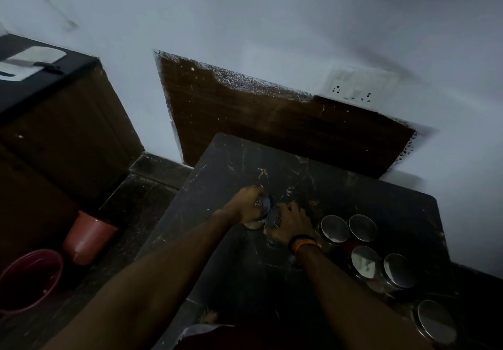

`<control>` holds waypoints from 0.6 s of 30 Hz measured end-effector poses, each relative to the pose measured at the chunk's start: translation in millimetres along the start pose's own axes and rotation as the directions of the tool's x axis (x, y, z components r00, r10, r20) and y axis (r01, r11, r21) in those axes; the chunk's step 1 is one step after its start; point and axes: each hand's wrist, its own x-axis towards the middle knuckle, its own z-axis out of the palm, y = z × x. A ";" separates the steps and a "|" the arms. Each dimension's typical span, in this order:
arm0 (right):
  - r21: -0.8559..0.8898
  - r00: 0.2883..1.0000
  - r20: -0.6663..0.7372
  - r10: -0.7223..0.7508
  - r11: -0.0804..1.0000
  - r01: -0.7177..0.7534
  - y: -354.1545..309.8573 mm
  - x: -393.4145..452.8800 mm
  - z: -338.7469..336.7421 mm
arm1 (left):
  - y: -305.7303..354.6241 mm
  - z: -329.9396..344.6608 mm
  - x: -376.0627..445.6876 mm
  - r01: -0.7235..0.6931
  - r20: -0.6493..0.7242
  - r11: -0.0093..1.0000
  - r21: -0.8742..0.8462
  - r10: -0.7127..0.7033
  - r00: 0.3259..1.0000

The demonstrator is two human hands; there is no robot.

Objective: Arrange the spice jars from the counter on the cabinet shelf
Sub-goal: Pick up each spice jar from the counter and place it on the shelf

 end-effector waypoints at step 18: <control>0.193 0.991 -0.135 0.000 0.981 0.027 10.5 20.5 -46.5 | 8.1 -4.9 17.1 0.082 -0.137 0.809 -0.581 -0.197 0.971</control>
